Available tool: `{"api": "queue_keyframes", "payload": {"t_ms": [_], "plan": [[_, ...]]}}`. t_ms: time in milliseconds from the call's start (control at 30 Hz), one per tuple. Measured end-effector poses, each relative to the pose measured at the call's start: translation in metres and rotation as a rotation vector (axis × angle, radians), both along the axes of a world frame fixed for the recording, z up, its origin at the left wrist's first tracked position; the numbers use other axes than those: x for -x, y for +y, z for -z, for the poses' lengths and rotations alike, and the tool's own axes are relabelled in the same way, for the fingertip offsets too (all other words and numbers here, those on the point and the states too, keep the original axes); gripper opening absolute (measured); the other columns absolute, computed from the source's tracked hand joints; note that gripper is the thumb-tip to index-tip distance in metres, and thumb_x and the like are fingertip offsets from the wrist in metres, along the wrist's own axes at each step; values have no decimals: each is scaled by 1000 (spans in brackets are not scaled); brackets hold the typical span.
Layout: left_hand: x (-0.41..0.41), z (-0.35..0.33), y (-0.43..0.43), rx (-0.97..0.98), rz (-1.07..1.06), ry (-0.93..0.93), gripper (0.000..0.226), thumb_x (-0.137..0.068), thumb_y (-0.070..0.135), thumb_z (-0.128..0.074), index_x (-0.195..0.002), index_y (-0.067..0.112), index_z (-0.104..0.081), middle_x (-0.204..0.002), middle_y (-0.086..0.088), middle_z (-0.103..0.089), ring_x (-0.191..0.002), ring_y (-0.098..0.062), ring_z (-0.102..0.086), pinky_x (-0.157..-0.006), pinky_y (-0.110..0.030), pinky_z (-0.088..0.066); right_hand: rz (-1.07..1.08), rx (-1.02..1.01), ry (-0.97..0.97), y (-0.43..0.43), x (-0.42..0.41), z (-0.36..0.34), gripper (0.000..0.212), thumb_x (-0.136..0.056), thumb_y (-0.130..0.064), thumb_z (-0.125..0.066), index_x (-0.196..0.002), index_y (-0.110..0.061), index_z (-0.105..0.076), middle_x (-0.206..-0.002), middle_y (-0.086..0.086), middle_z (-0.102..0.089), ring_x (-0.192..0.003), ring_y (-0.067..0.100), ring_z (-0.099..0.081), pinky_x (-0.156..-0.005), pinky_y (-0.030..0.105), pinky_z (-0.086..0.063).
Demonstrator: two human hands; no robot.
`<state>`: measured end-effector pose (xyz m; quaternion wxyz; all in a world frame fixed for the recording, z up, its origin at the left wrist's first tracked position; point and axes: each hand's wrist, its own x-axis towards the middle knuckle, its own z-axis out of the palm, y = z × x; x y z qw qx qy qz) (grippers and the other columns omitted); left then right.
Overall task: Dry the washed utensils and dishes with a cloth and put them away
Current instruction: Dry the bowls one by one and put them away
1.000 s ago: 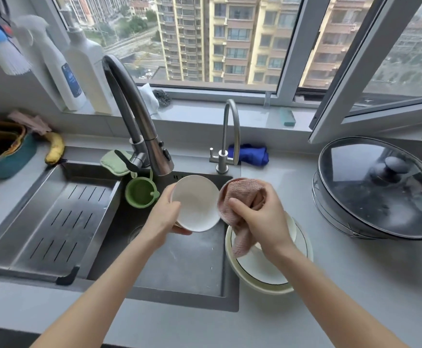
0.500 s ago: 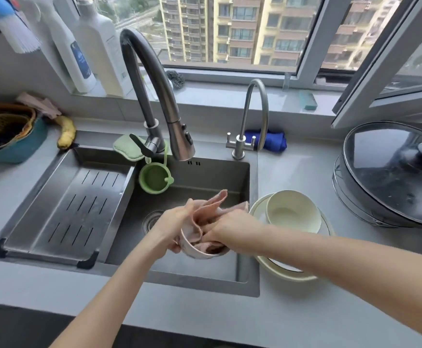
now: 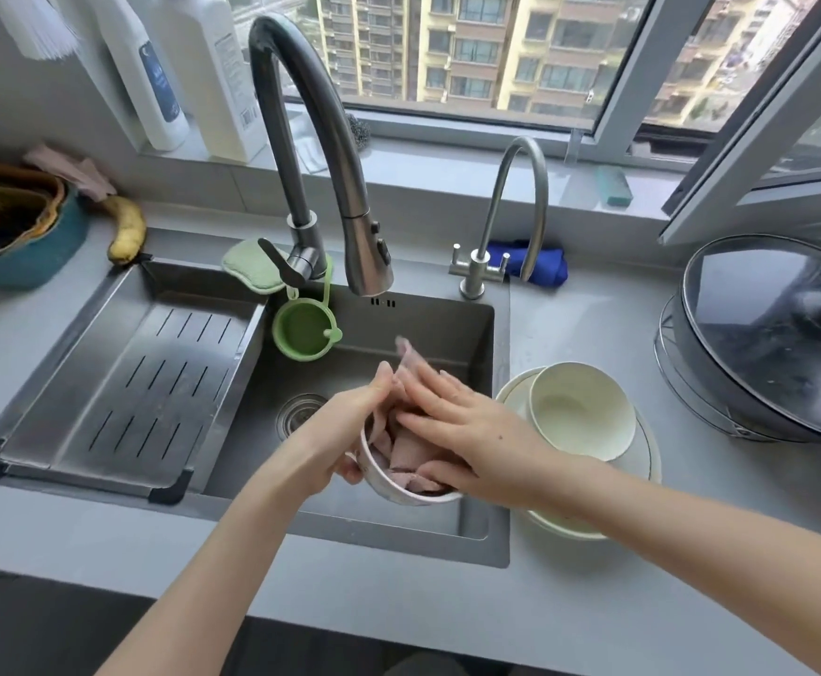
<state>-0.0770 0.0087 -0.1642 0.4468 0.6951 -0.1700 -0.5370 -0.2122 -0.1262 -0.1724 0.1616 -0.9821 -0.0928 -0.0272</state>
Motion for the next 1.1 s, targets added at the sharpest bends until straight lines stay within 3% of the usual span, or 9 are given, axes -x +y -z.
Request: {"api": "queue_keyframes", "payload": {"t_ms": [200, 367, 467, 533, 633, 733, 800, 900, 1100], "plan": [[2, -7, -11, -51, 68, 6, 60, -92, 65, -27, -104, 24, -70, -61, 2, -57, -42, -10, -43, -41, -16, -25, -284, 112, 111, -7, -5, -16, 49, -101, -35, -24, -143, -17, -42, -151, 0, -37, -146, 17, -18, -120, 40, -5], [12, 6, -20, -159, -6, -96, 62, -84, 73, -35, -107, 24, -65, -62, -4, -55, -50, -19, -41, -47, -19, -24, 24, 144, 333, 6, 5, -12, 53, -99, -49, -16, -131, -24, -50, -135, -4, -55, -119, 17, -50, -95, 33, -42], [22, 9, -27, -161, -112, -55, 54, -84, 70, -38, -95, 22, -60, -59, 1, -47, -51, -16, -32, -49, -20, -17, 371, -317, 612, 17, 9, -24, 50, -99, -52, -20, -105, -15, -53, -99, 4, -67, -85, 22, -54, -75, 32, -40], [27, 11, -33, -104, -138, -117, 42, -93, 58, -37, -94, 22, -59, -64, 5, -46, -49, -12, -34, -45, -19, -19, 511, -806, 584, 26, 11, -25, 44, -100, -50, -25, -106, -17, -52, -96, -2, -69, -90, 19, -62, -83, 28, -48], [27, 12, -37, -69, -128, -155, 40, -96, 53, -36, -98, 21, -59, -64, 7, -47, -49, -8, -38, -42, -20, -22, 611, -1242, 476, 38, 10, -22, 19, -103, -25, -35, -97, -21, -52, -74, -19, -66, -64, -2, -63, -62, 15, -49], [17, 12, -30, -168, -56, 22, 48, -89, 63, -40, -77, 20, -55, -46, 3, -42, -38, -11, -32, -41, -16, -16, 465, -984, 572, 30, 14, -30, 14, -95, -22, -39, -95, -24, -53, -87, 14, -67, -72, 22, -69, -67, 31, -55], [18, 13, -26, -209, 27, 77, 51, -87, 65, -42, -74, 18, -55, -45, -1, -41, -36, -13, -32, -40, -16, -16, 299, -561, 699, 18, 21, -39, 13, -96, -19, -40, -89, -19, -52, -74, 7, -61, -55, 10, -60, -54, 23, -46], [25, 14, -29, -185, 48, 97, 52, -87, 66, -39, -82, 18, -60, -55, -4, -43, -45, -14, -36, -40, -17, -20, 148, 181, 512, 6, 26, -45, 10, -92, -16, -46, -97, -19, -54, -85, 1, -61, -70, 25, -54, -61, 35, -43], [20, 9, -30, -90, -125, 138, 46, -91, 63, -36, -94, 24, -60, -64, -2, -49, -49, -14, -40, -41, -18, -29, 965, -270, -369, -31, 58, -76, 14, -89, -22, -50, -91, -18, -63, -65, -7, -58, -64, 19, -53, -62, 36, -38]]}}
